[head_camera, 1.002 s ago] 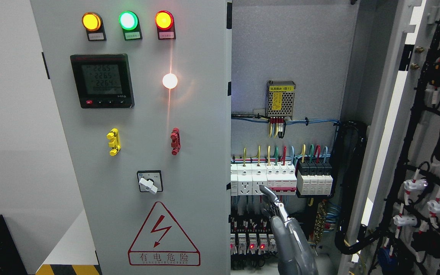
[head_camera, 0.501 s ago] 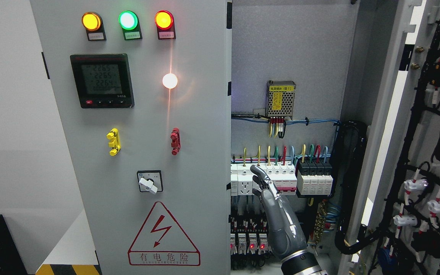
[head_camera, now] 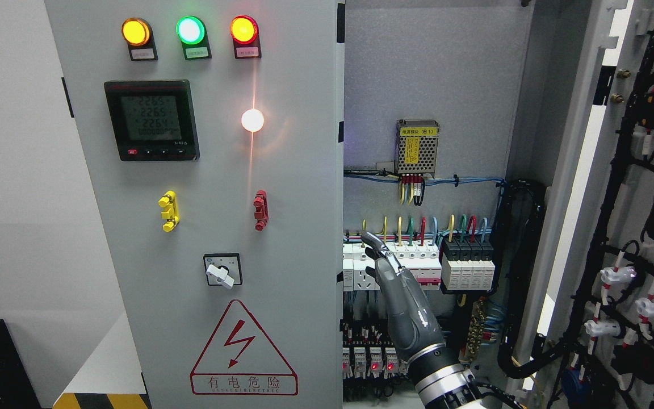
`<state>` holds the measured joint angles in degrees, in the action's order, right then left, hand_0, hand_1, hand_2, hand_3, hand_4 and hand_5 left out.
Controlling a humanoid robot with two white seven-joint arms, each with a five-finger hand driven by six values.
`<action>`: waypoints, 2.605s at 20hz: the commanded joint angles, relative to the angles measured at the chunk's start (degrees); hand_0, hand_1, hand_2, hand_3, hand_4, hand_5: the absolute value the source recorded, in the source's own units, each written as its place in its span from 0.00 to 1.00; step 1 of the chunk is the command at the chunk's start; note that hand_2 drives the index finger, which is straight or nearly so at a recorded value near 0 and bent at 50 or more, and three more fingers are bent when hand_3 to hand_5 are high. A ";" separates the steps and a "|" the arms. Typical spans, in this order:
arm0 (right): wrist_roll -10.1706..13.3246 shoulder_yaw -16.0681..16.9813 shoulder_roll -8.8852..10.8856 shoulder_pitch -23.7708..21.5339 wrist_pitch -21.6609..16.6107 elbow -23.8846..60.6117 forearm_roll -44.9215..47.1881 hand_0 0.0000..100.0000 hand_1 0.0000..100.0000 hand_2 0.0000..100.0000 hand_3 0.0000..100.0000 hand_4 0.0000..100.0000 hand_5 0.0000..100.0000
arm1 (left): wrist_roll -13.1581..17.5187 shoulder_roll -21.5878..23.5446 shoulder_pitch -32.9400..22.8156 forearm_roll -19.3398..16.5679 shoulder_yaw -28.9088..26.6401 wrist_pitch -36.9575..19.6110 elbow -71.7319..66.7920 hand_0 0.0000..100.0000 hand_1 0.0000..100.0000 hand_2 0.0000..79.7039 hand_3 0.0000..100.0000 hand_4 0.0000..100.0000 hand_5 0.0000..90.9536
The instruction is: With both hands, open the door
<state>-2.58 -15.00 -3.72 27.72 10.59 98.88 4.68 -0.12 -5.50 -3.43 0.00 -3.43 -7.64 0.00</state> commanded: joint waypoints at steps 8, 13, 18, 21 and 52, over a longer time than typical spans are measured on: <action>-0.14 1.29 0.21 3.84 0.14 -7.64 4.36 0.19 0.00 0.00 0.00 0.00 0.00 | 0.03 0.05 0.00 -0.79 0.00 0.00 -0.09 0.00 0.00 0.00 0.00 0.00 0.00; -0.23 1.38 1.52 5.33 1.62 -7.91 5.07 0.19 0.00 0.00 0.00 0.00 0.00 | 0.03 -0.03 0.00 -0.79 0.00 0.00 0.00 0.00 0.00 0.00 0.00 0.00 0.00; -1.19 1.38 1.61 6.03 3.56 -7.73 5.16 0.19 0.00 0.00 0.00 0.00 0.00 | 0.03 0.05 0.00 -0.79 0.00 0.00 0.00 0.00 0.00 0.00 0.00 0.00 0.00; -4.18 1.38 1.61 6.74 3.56 -7.73 5.16 0.19 0.00 0.00 0.00 0.00 0.00 | 0.03 -0.03 0.00 -0.79 0.00 0.00 0.00 0.00 0.00 0.00 0.00 0.00 0.00; -13.32 3.67 6.71 10.96 3.65 -13.80 15.44 0.19 0.00 0.00 0.00 0.00 0.00 | 0.03 0.05 0.00 -0.79 0.00 0.00 -0.09 0.00 0.00 0.00 0.00 0.00 0.00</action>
<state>-14.89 -11.46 1.54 38.47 14.30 85.73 19.49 -0.12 -5.49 -3.43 0.00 -3.43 -7.64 0.00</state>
